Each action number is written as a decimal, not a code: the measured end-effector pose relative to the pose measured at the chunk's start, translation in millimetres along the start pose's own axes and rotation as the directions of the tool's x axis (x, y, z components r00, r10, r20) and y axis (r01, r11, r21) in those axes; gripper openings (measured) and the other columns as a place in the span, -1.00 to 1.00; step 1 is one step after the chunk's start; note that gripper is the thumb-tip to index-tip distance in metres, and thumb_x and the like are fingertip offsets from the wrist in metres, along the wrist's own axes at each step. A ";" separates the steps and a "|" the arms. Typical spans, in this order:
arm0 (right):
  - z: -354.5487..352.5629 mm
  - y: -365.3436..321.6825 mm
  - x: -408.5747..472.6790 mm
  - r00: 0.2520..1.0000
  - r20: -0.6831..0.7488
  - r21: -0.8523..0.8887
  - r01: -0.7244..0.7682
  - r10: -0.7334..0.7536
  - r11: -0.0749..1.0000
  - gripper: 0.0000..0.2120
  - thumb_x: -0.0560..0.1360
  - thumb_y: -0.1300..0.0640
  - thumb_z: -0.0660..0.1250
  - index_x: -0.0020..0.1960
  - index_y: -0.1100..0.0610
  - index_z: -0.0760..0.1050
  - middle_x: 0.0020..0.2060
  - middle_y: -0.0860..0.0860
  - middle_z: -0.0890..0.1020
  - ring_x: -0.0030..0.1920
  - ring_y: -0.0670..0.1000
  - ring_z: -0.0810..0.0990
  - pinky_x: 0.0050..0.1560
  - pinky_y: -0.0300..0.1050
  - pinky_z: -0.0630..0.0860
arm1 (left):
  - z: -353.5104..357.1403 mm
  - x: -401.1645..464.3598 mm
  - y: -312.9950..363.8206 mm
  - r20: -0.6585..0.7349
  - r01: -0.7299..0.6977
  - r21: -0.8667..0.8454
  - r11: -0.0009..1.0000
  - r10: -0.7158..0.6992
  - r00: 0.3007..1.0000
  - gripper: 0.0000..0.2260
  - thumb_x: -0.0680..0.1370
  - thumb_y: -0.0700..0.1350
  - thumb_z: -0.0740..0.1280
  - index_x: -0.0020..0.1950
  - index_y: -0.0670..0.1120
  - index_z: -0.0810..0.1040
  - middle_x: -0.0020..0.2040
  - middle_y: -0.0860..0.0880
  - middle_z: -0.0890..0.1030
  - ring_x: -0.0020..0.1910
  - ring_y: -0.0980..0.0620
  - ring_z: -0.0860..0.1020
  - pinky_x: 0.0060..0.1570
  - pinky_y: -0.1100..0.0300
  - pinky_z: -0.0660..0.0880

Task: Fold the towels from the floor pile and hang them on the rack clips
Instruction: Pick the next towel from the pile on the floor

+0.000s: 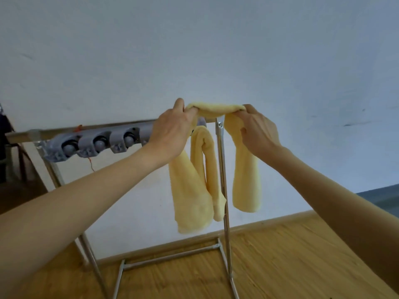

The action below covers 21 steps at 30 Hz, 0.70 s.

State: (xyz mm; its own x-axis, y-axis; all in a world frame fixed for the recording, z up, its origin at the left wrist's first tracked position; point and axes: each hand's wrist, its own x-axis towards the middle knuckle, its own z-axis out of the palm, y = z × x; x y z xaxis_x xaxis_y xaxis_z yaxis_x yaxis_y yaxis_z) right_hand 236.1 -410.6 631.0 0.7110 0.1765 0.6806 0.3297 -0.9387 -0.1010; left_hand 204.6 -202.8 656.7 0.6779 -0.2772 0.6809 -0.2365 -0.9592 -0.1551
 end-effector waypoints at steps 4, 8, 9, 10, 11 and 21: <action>20.8 -3.0 -1.1 0.997 0.000 0.041 -0.081 0.081 0.996 -0.65 0.43 0.41 0.18 0.18 0.21 0.42 0.27 0.05 0.40 -0.07 0.18 0.53 -0.31 -0.07 0.34 | 17.0 3.6 13.5 0.021 0.021 -0.002 1.000 -0.021 1.000 -0.75 0.51 -0.36 0.17 0.15 -0.17 0.42 0.01 -0.16 0.37 -0.32 -0.08 0.35 -0.39 0.06 0.25; 47.8 -5.0 -11.6 0.990 0.069 0.082 -0.130 0.125 0.988 -0.63 0.45 0.42 0.16 0.21 0.19 0.37 0.30 0.04 0.37 -0.23 0.09 0.40 -0.31 -0.08 0.30 | 40.1 0.6 18.3 -0.008 0.025 -0.001 1.000 -0.025 1.000 -0.76 0.52 -0.38 0.16 0.13 -0.16 0.43 0.04 -0.14 0.39 -0.31 -0.05 0.33 -0.47 0.18 0.10; 56.2 -4.2 -14.2 0.988 0.087 0.094 -0.135 0.127 0.986 -0.62 0.44 0.43 0.15 0.22 0.19 0.36 0.32 0.03 0.35 -0.25 0.08 0.38 -0.33 -0.08 0.30 | 45.8 -1.3 18.9 -0.016 0.017 -0.011 1.000 -0.017 1.000 -0.73 0.50 -0.40 0.16 0.14 -0.17 0.43 0.05 -0.14 0.40 -0.29 -0.07 0.37 -0.47 0.18 0.13; 64.1 -3.4 -17.0 0.986 0.105 0.103 -0.137 0.127 0.985 -0.61 0.43 0.44 0.15 0.21 0.19 0.36 0.34 0.01 0.34 -0.26 0.07 0.39 -0.35 -0.09 0.30 | 51.1 -3.8 19.7 -0.023 0.007 -0.021 1.000 -0.008 1.000 -0.68 0.48 -0.43 0.17 0.16 -0.17 0.44 0.06 -0.14 0.41 -0.26 -0.10 0.41 -0.45 0.16 0.19; 71.9 -2.3 -19.9 0.984 0.126 0.112 -0.139 0.125 0.984 -0.60 0.42 0.45 0.14 0.20 0.19 0.36 0.35 0.00 0.33 -0.27 0.08 0.39 -0.37 -0.09 0.29 | 56.7 -6.8 20.3 -0.032 -0.005 -0.032 0.999 0.003 0.999 -0.65 0.45 -0.45 0.18 0.18 -0.17 0.45 0.07 -0.15 0.42 -0.21 -0.12 0.45 -0.43 0.12 0.25; 117.5 4.5 -61.2 0.979 0.129 0.285 0.116 -0.157 0.952 -0.69 0.48 0.35 0.09 0.07 -0.01 0.32 0.41 -0.11 0.28 -0.23 0.13 0.50 -0.43 -0.10 0.35 | 106.1 -48.7 -5.7 -0.080 -0.096 -0.147 0.984 0.085 0.993 -0.50 0.45 -0.39 0.20 0.38 -0.11 0.36 0.03 -0.17 0.39 -0.21 -0.02 0.31 -0.38 0.04 0.46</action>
State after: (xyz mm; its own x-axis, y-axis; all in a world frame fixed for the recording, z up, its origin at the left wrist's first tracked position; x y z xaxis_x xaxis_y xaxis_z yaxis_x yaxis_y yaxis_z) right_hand 267.1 -390.8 503.6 0.7242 0.3588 0.5889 0.5728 -0.7885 -0.2240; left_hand 246.7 -189.7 548.4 0.5970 -0.3526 0.7206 -0.4006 -0.9093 -0.1130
